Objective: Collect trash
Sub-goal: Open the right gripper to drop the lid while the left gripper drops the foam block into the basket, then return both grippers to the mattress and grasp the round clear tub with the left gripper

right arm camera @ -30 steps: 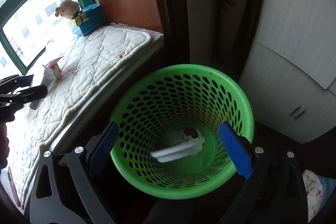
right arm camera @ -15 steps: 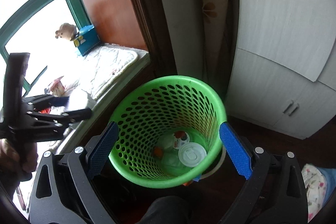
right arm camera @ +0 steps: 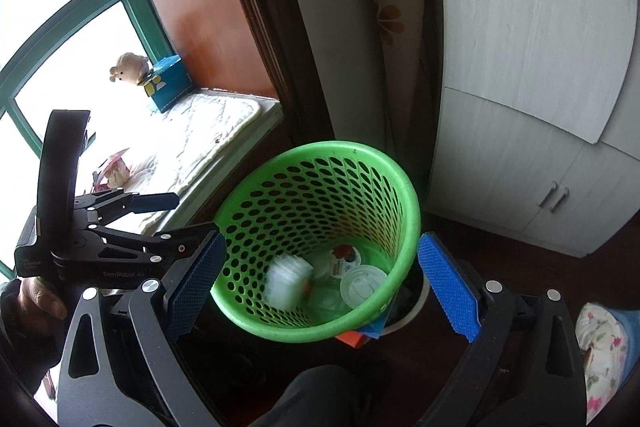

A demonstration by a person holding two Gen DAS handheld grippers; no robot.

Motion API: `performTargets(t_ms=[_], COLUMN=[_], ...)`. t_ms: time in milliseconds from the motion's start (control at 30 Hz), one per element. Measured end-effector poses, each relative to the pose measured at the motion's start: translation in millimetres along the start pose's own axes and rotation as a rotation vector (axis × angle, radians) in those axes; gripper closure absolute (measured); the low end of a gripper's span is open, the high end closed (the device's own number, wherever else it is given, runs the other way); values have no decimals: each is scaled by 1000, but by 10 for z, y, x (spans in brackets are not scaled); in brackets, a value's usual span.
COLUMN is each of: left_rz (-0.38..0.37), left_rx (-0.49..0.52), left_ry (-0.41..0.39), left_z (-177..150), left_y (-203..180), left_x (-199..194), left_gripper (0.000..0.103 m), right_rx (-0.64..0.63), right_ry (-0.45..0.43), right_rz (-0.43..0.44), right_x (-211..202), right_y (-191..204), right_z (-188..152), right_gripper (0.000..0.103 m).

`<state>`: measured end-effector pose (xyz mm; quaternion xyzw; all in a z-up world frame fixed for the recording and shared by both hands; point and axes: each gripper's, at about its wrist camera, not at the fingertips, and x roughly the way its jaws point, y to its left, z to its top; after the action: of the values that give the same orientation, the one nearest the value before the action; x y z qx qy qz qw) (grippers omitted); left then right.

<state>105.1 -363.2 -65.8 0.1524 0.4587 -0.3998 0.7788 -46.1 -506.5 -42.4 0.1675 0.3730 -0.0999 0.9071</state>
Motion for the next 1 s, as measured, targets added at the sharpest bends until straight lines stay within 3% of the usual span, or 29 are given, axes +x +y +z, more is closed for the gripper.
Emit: performTargets(t_ms=[233,467,900,1000], left_rz=[68,208,433,487], left_rx=[-74,-144,-360,-417], left_ry=[-51,-85,-122,-114], left_z=[-156,-382,-940,-1106], left_y=[324,838,2093,2404], left_x=[-360,-766,-1512,-1641], left_gripper=[21,21,21,16], right_rx=[-50,-120,-248,-271], right_ry=[1,6,38,47], right_rz=[25,79,174,197], right_x=[-5,83,331,387], right_y=[189,539,1306,1481], right_z=[13,109,249,284], right_gripper=[7,7,7,7])
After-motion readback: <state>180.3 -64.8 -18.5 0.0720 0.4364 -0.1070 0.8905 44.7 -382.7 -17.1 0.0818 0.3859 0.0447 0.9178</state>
